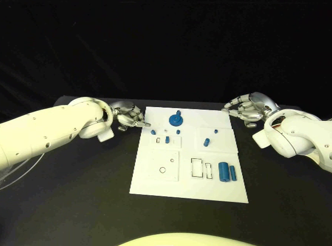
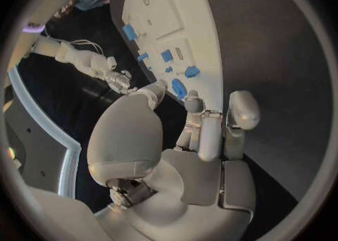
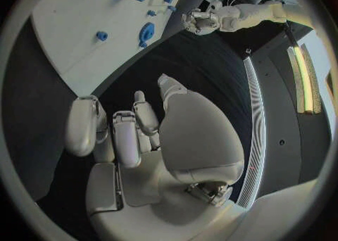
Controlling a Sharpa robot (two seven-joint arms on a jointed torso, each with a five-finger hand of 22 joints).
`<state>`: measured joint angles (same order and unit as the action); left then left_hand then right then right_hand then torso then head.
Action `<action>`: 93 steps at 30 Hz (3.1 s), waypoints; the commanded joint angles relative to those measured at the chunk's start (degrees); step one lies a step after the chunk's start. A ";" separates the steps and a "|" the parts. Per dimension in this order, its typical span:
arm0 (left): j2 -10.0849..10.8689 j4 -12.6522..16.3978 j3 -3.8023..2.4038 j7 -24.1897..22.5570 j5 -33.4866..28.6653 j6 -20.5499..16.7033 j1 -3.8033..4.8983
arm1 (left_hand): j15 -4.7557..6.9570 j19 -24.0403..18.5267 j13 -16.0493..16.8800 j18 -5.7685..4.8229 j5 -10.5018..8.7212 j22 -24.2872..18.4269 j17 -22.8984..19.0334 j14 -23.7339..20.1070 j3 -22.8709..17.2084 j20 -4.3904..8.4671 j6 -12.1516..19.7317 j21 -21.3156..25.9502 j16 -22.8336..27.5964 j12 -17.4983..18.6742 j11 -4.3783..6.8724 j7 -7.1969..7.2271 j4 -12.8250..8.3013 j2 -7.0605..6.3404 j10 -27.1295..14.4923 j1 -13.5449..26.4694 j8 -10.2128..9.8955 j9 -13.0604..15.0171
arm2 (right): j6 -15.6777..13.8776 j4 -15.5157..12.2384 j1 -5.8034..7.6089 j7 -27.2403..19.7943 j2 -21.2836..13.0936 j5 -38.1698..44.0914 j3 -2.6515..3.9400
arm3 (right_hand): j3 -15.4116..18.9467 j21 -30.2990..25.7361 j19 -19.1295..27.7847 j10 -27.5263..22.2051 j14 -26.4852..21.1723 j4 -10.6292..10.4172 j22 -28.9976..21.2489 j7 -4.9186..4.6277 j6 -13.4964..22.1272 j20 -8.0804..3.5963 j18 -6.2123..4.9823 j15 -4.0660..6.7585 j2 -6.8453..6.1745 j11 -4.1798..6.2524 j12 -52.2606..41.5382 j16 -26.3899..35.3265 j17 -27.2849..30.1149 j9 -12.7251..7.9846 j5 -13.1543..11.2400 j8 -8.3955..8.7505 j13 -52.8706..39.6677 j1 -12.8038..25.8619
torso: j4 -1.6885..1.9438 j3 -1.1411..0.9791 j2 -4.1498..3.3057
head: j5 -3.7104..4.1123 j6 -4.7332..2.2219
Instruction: Assemble the parts on the task board
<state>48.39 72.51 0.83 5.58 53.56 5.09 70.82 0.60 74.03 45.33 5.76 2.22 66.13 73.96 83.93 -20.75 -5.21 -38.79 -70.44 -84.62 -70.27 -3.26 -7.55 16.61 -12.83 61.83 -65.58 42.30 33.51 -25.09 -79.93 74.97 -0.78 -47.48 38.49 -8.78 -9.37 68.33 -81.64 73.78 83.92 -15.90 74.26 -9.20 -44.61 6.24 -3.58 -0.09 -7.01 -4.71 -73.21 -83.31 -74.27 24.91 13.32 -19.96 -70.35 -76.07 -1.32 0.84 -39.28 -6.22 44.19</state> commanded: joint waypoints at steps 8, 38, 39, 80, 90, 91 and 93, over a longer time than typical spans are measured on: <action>0.47 4.23 -0.10 19.00 -14.04 -1.12 2.31 | 2.11 5.27 6.70 -0.99 0.72 5.73 9.44 3.92 8.11 1.92 -5.69 -4.87 -2.21 -2.80 2.49 2.65 0.26 7.77 8.13 6.92 3.51 -1.34 | 0.00 0.17 -0.03 0.06 0.02 -0.14 0.00 | -2.23 -0.37 0.27 -0.43 3.19 -0.46 5.14 0.04 0.52 -0.46 -0.98 0.21 0.13 0.40 0.33 0.82 -4.31 -0.18 1.14 -1.00 0.25 2.52 | 0.11 0.17 -0.06 | 0.12 -0.12; -7.55 -0.54 2.76 31.38 -18.27 1.02 6.57 | 3.31 7.39 10.31 -1.80 0.82 8.96 11.20 4.63 10.95 3.12 -8.42 -7.64 -3.02 -3.96 3.83 4.11 0.26 10.94 11.30 8.60 5.25 -0.91 | 0.00 0.82 -0.06 0.20 0.70 -0.26 -0.04 | -2.23 -0.37 0.27 -0.43 3.19 -0.46 5.14 0.04 0.52 -0.46 -0.98 0.21 0.13 0.40 0.33 0.82 -4.31 -0.18 1.14 -1.00 0.25 2.52 | 0.07 0.12 -0.13 | -0.16 -0.02; -7.59 -0.67 2.78 31.52 -18.19 1.33 6.60 | 3.33 7.44 10.40 -1.83 0.83 9.06 11.23 4.64 10.98 3.15 -8.55 -7.73 -3.04 -3.98 3.86 4.16 0.25 11.06 11.35 8.57 5.37 -0.85 | 0.00 0.83 -0.06 0.19 0.70 -0.26 -0.04 | -2.23 -0.37 0.27 -0.43 3.19 -0.46 5.14 0.04 0.52 -0.46 -0.98 0.21 0.13 0.40 0.33 0.82 -4.31 -0.18 1.14 -1.00 0.25 2.52 | 0.09 0.12 -0.14 | -0.15 -0.02; -11.36 -5.90 4.71 33.75 -17.14 6.14 6.50 | 3.63 7.79 11.32 -2.03 0.84 9.95 11.69 4.78 8.86 3.49 -8.22 -8.46 -3.22 -4.02 4.18 4.48 -0.01 12.82 11.73 5.97 6.11 -0.16 | -0.93 1.00 -0.26 -0.42 1.03 -0.51 -0.05 | -2.28 -1.18 0.56 -0.78 3.10 -0.45 4.79 0.04 0.54 -0.46 -1.14 0.20 0.05 0.40 0.69 1.08 -3.96 -0.25 1.16 -1.09 0.67 2.60 | 0.00 0.19 -0.13 | -0.34 0.56; -12.02 -6.57 4.81 33.81 -16.34 5.84 6.18 | 3.63 7.78 11.25 -2.03 0.85 9.95 11.66 4.77 8.69 3.49 -8.21 -8.46 -3.20 -3.97 4.18 4.48 -0.02 12.76 11.69 5.80 6.12 -0.15 | -0.85 1.00 -0.29 -0.43 1.18 -0.51 -0.05 | -2.28 -1.18 0.56 -0.78 3.10 -0.45 4.79 0.04 0.54 -0.46 -1.14 0.20 0.05 0.40 0.69 1.08 -3.96 -0.25 1.16 -1.09 0.67 2.60 | -0.03 0.21 -0.17 | -0.35 0.62; -12.10 -6.65 4.82 33.81 -16.31 5.84 6.12 | 3.63 7.75 11.27 -2.01 0.85 9.90 11.62 4.76 8.62 3.49 -8.19 -8.42 -3.18 -3.97 4.18 4.48 -0.02 12.74 11.69 5.74 6.12 -0.15 | -0.84 1.01 -0.30 -0.43 1.19 -0.51 -0.05 | -2.28 -1.18 0.56 -0.78 3.10 -0.45 4.79 0.04 0.54 -0.46 -1.14 0.20 0.05 0.40 0.69 1.08 -3.96 -0.25 1.16 -1.09 0.67 2.60 | -0.04 0.22 -0.17 | -0.35 0.66; -12.27 -6.81 4.85 33.82 -16.24 5.86 5.98 | 3.63 7.75 11.27 -2.01 0.85 9.90 11.62 4.76 8.62 3.49 -8.19 -8.42 -3.18 -3.97 4.18 4.48 -0.02 12.74 11.69 5.74 6.12 -0.15 | -0.83 1.02 -0.31 -0.43 1.21 -0.51 -0.05 | -2.28 -1.18 0.56 -0.78 3.10 -0.45 4.79 0.04 0.54 -0.46 -1.14 0.20 0.05 0.40 0.69 1.08 -3.96 -0.25 1.16 -1.09 0.67 2.60 | -0.06 0.23 -0.18 | -0.33 0.66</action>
<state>36.31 65.75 5.68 39.40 37.24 10.93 76.86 3.41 81.38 55.53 4.78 2.22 74.11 73.99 83.65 -10.77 -1.95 -46.89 -77.66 -86.95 -73.71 0.61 -3.36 16.67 0.16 71.92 -58.84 46.96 32.70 -26.01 -78.92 74.71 -1.08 -46.33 37.95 -8.83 -9.37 68.32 -81.63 73.77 83.92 -15.90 74.26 -9.21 -44.60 6.24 -3.59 -0.09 -7.01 -4.70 -73.20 -83.30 -74.27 24.87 13.32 -19.96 -70.02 -76.07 -1.35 1.03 -39.44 -6.56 44.80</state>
